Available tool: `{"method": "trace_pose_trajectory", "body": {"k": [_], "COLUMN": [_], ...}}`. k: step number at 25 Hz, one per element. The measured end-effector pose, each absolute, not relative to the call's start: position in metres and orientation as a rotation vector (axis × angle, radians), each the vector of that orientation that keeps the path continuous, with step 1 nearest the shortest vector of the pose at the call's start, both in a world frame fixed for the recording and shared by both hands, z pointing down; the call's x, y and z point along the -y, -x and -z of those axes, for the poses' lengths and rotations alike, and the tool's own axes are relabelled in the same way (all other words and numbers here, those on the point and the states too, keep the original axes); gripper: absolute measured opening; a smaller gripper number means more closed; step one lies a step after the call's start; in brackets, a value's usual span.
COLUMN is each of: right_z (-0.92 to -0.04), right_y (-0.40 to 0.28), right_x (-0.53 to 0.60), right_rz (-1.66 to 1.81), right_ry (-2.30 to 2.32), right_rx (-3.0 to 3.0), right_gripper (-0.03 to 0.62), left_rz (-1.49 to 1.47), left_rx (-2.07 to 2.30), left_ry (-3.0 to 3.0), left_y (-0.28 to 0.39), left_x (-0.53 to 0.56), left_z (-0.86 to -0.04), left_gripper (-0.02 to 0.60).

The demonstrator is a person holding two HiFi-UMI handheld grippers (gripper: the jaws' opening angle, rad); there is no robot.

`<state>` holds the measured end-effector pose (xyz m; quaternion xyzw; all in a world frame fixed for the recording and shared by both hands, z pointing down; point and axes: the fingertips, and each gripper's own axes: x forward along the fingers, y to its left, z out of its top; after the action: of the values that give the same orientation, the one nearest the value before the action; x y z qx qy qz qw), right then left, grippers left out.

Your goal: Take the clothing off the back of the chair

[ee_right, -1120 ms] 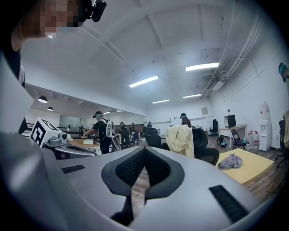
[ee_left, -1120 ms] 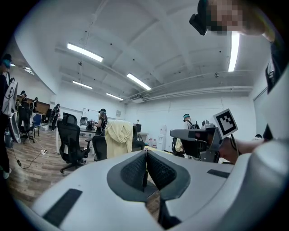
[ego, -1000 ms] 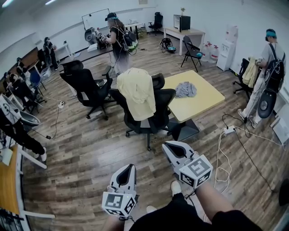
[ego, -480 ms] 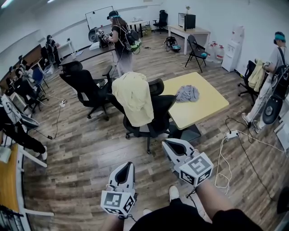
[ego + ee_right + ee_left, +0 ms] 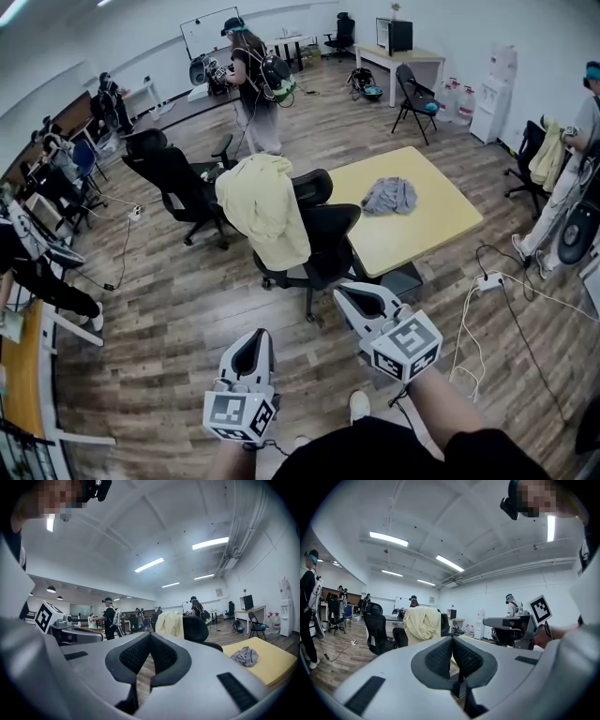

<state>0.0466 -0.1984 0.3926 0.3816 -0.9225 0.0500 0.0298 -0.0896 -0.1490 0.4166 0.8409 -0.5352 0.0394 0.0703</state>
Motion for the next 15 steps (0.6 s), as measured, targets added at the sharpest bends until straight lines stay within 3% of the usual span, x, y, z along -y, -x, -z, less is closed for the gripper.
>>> {"method": "trace_pose_trajectory", "body": {"k": [15], "right_z": [-0.389], "right_y": [-0.093], "right_x": [0.249], "right_rz": [-0.149], "right_ry": [-1.052], "right_rx": [2.908], "right_gripper": [0.012], "left_rz": [-0.103], "left_rx": [1.771], "left_ry": [-2.478], "left_y": [0.043], "left_x": [0.200], "left_z": [-0.395], "left_gripper": [0.018]}}
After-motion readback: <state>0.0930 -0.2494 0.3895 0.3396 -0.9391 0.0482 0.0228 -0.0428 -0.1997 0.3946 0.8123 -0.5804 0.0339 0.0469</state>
